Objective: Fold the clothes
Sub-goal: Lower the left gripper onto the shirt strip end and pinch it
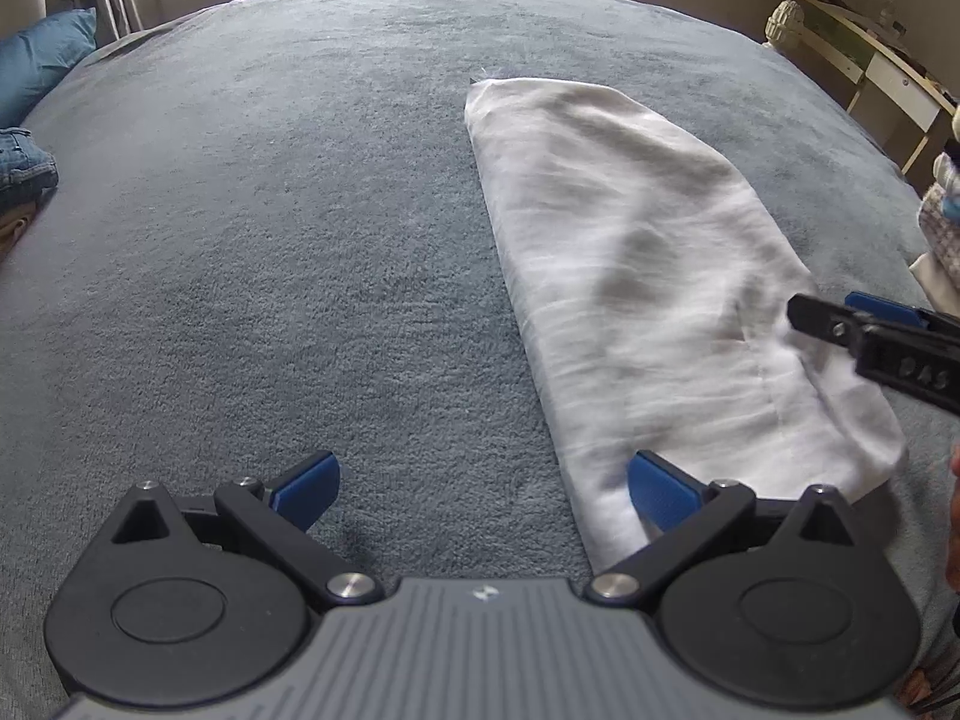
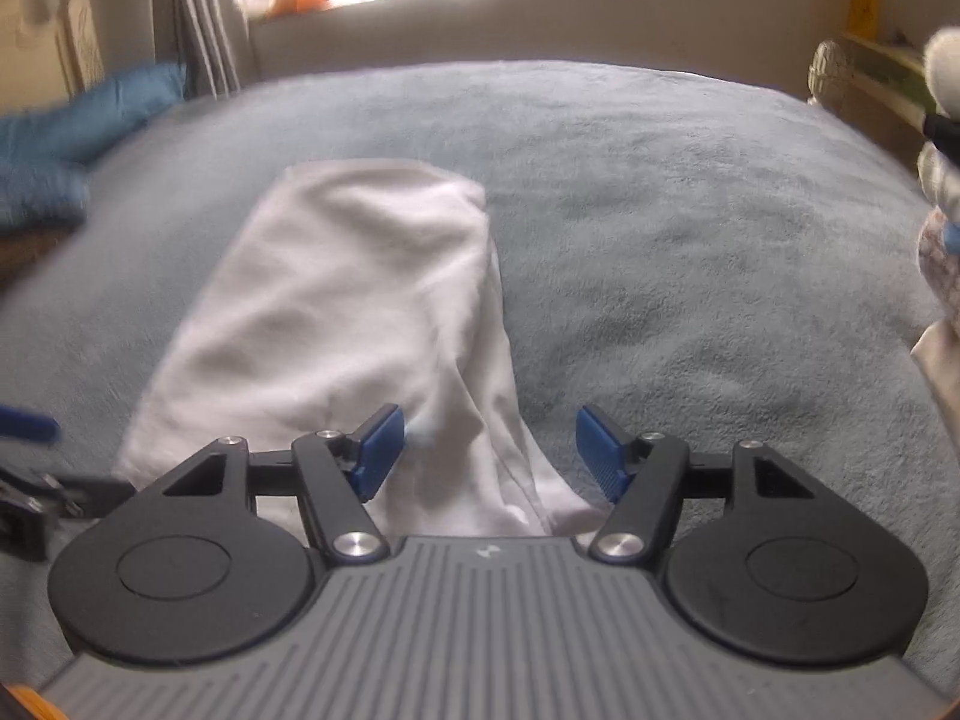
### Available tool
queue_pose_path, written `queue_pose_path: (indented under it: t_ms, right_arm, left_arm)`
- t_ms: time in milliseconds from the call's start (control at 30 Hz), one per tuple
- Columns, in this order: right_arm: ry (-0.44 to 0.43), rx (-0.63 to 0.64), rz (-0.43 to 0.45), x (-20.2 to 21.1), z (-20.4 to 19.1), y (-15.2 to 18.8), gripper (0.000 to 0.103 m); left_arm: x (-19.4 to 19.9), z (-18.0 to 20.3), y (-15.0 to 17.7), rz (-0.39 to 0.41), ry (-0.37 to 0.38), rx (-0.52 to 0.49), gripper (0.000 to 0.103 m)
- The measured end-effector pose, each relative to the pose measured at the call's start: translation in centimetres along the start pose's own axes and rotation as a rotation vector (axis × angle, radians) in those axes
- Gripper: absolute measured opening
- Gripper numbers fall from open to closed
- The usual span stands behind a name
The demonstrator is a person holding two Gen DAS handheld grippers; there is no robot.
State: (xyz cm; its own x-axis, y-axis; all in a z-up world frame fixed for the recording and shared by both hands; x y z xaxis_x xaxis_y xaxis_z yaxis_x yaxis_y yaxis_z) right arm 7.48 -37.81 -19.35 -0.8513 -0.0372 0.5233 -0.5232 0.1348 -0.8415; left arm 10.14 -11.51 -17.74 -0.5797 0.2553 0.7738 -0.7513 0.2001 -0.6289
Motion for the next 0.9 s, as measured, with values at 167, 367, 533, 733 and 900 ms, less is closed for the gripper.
queue_pose_path:
  t_ms: [167,367,533,733,900]
  right_arm:
    - [-0.101,-0.164,0.011,0.1,1.8,-1.7,0.066]
    - [-0.214,-0.401,-0.062,-2.1,4.3,-1.9,0.071]
    - [-0.257,-0.527,-0.142,-4.4,5.9,-1.5,0.072]
    - [-0.283,-0.655,-0.216,-7.0,7.6,-1.0,0.075]
    - [-0.325,-0.676,-0.260,-8.6,7.4,-1.1,0.080]
  left_arm:
    - [0.1,-0.8,-1.1,0.047,0.030,0.040,0.103]
    - [-1.0,-1.4,-1.6,0.062,0.113,0.125,0.103]
    - [-2.0,-2.0,-1.9,0.080,0.185,0.202,0.102]
    - [-3.4,-3.1,-2.5,0.100,0.269,0.298,0.098]
    - [-4.9,-3.9,-3.1,0.105,0.326,0.356,0.090]
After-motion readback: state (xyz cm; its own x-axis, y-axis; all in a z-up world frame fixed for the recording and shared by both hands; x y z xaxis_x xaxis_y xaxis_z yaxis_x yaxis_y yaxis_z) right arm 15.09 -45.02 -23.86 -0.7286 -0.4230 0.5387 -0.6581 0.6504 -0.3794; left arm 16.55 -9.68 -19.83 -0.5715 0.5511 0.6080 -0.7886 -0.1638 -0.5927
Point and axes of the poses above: each gripper's, at about its wrist camera, not at the fingertips, and x roughly against the way its jaws point, z to its right, y to its underside, the point moved 5 cm from there along -x, roughly the way its jaws point, and after that the axes turned 10 degrees about z, right-handed, at the moved point
